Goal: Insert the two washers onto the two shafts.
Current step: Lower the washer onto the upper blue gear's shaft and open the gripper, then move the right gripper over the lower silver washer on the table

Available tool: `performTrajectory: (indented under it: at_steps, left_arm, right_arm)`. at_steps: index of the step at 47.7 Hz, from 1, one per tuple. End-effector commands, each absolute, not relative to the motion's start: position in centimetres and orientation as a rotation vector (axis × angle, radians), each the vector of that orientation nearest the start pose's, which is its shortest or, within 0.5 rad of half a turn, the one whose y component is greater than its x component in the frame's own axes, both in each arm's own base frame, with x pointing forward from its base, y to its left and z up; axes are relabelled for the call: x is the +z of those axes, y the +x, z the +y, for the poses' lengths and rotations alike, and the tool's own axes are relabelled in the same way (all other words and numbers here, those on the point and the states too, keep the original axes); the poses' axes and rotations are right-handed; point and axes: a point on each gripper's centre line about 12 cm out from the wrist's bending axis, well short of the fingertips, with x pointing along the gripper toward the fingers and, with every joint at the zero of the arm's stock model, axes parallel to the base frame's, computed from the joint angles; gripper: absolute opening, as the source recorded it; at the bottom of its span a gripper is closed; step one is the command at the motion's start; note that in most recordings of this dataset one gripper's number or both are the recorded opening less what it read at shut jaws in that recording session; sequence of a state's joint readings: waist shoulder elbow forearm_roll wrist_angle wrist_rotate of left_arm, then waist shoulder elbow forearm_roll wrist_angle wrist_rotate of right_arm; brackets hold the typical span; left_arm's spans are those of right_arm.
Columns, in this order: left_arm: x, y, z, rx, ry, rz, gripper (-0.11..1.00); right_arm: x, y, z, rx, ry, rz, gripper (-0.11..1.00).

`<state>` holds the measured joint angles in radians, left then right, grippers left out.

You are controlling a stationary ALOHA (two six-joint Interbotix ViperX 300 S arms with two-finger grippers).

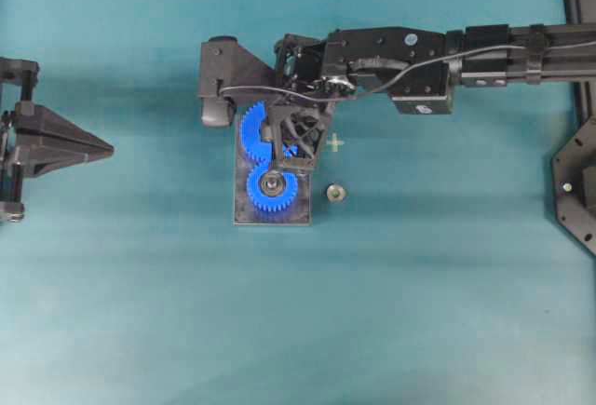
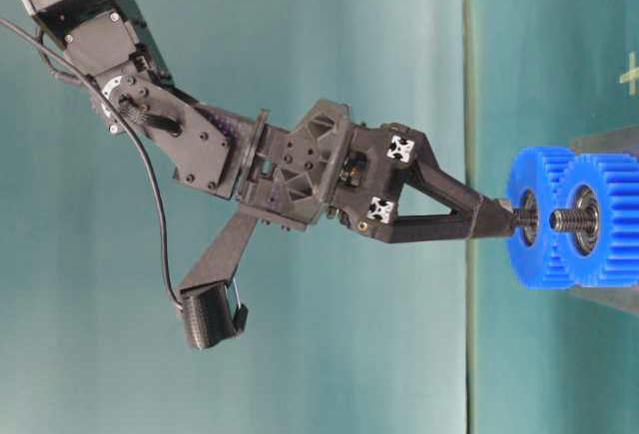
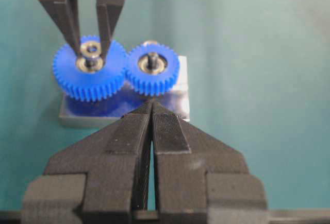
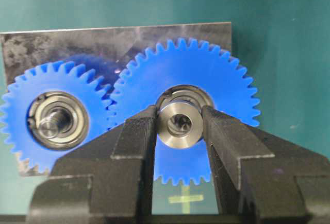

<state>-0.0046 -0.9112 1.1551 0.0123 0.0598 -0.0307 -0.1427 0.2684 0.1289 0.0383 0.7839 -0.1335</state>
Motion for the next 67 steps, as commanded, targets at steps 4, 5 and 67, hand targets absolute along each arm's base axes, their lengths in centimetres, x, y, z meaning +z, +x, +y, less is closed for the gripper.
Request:
performTrajectory:
  at_steps: [4,5,67]
  left_arm:
    - [25.5,20.5,-0.1,-0.001,-0.016,0.288,-0.01]
    - [25.5,20.5,-0.1,-0.001,-0.018,0.288,-0.01]
    - [25.5,20.5,-0.1,-0.001,-0.018,0.288,-0.01]
  right_arm:
    - [18.4,45.5,-6.7,-0.056,-0.006,1.169,0.30]
    - [18.4,45.5,-6.7,-0.055,-0.005,1.173,0.30]
    - [23.2,42.2,-6.4,-0.108,0.087,1.175,0.79]
